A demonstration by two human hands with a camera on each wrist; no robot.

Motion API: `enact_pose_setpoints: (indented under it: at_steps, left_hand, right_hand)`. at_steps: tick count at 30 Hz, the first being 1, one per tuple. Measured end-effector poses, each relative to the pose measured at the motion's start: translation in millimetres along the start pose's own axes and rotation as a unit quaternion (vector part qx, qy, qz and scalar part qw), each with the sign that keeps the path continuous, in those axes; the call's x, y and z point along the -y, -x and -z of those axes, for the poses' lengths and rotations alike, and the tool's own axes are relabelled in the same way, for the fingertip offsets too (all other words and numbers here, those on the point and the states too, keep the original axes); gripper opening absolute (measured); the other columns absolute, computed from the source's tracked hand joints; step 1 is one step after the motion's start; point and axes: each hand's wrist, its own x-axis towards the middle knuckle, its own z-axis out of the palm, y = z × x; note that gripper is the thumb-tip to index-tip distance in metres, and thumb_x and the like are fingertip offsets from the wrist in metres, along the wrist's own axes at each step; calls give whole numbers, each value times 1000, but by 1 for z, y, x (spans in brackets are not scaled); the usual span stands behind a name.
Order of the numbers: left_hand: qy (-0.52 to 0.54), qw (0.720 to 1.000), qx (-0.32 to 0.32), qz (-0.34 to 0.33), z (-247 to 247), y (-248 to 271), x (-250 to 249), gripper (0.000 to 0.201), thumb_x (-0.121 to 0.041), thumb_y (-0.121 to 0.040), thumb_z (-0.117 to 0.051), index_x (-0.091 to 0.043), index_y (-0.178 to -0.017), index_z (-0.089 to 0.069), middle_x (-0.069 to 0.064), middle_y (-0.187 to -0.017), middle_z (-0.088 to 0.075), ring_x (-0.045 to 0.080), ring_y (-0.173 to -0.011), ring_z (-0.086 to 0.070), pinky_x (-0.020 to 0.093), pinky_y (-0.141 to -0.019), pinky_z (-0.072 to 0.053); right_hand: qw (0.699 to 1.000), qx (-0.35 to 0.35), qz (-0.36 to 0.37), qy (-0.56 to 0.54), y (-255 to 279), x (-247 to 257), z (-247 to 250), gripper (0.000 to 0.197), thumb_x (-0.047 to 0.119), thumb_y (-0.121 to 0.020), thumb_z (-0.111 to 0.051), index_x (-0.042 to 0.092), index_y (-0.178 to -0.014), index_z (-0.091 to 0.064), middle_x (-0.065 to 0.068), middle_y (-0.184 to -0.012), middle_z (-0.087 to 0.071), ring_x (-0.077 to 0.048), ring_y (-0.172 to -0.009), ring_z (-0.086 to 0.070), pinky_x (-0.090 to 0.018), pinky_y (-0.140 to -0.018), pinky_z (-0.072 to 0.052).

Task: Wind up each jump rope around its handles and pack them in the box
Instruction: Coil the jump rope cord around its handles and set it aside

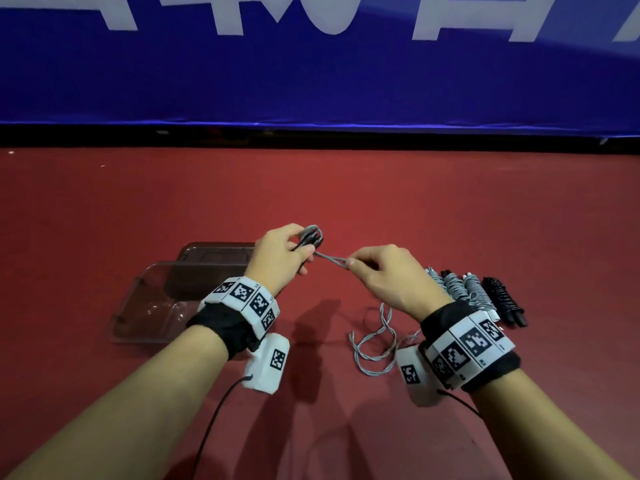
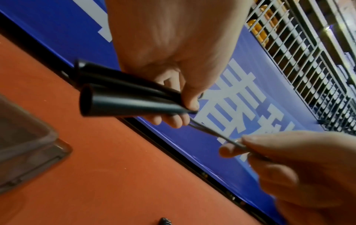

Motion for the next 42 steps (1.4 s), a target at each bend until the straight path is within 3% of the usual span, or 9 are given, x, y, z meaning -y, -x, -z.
enact_pose_setpoints:
  at_steps: [5, 8, 12, 18, 24, 27, 30, 34, 42]
  left_hand:
    - [-113, 992, 52, -16, -1, 1, 7, 11, -31, -92, -70, -37, -100, -69, -9, -76, -75, 7, -59, -71, 38, -80, -59]
    - [-183, 978, 92, -33, -5, 3, 2, 4, -33, -92, -73, -32, -93, -70, -8, -77, -72, 3, -59, -70, 26, -69, -52]
    - [-148, 977, 150, -34, -8, 8, -4, 7, -24, -92, -75, -24, -86, -71, -6, -72, -75, 12, -64, -73, 30, -71, -57]
    - [-108, 922, 359, -95, -3, 23, -37, 8, -11, -91, -75, -18, -90, -73, -9, -75, -77, 19, -72, -76, 26, -79, -58]
    - [-26, 972, 213, -97, -2, 16, -47, 2, -10, -91, -75, -10, -92, -73, 4, -81, -79, 12, -62, -71, 20, -68, -54]
    - [62, 988, 143, -22, -10, 19, -36, 3, -7, -91, -75, -6, -93, -72, 9, -81, -78, 11, -57, -68, 20, -62, -52]
    - [104, 988, 113, 33, -16, 21, -31, 9, -8, -90, -75, -2, -96, -71, 12, -79, -76, 15, -54, -67, 22, -52, -50]
    - [98, 983, 151, 46, -21, 23, -32, 16, -18, -94, -73, -6, -103, -69, 16, -82, -77, 30, -58, -69, 34, -54, -55]
    - [183, 934, 288, 107, -9, 26, -39, 23, -17, -105, -55, -12, -127, -59, 11, -98, -75, 25, -64, -69, 37, -58, -59]
  right_hand:
    - [989, -18, 106, 100, 4, 8, 10, 25, 52, -96, -55, 40, -110, -73, 14, -101, -74, -18, -97, -66, -36, -79, -52]
    - [975, -11, 150, 162, 4, 13, 21, 29, 54, -99, -49, 38, -110, -71, 16, -103, -70, -16, -98, -64, -35, -75, -49]
    - [967, -7, 171, 189, 2, 14, 27, 29, 53, -101, -48, 34, -106, -69, 15, -102, -65, -14, -97, -62, -35, -74, -48]
    - [985, -31, 168, -28, -9, -11, 18, 16, 44, -95, -65, 31, -93, -74, 13, -91, -70, -8, -85, -65, -33, -79, -51]
    - [938, -75, 11, -339, 1, -27, -17, 32, 23, -103, -58, 20, -74, -71, -5, -60, -58, -12, -50, -41, -25, -48, -31]
    - [912, -32, -25, -407, 4, -15, -27, 53, 43, -107, -42, 7, -80, -69, -18, -62, -45, -18, -48, -26, -29, -48, -21]
    - [918, -50, -15, -394, 6, -7, -24, 50, 49, -102, -53, 9, -78, -71, -12, -64, -56, -16, -50, -36, -27, -50, -29]
    - [934, -110, 19, -340, 10, -5, -20, 34, 32, -99, -65, 13, -72, -72, 5, -60, -63, 1, -51, -46, -10, -55, -34]
    - [920, -157, -23, -358, 7, -9, -19, 40, 36, -97, -68, 21, -60, -68, 15, -41, -43, -3, -44, -30, -17, -46, -26]
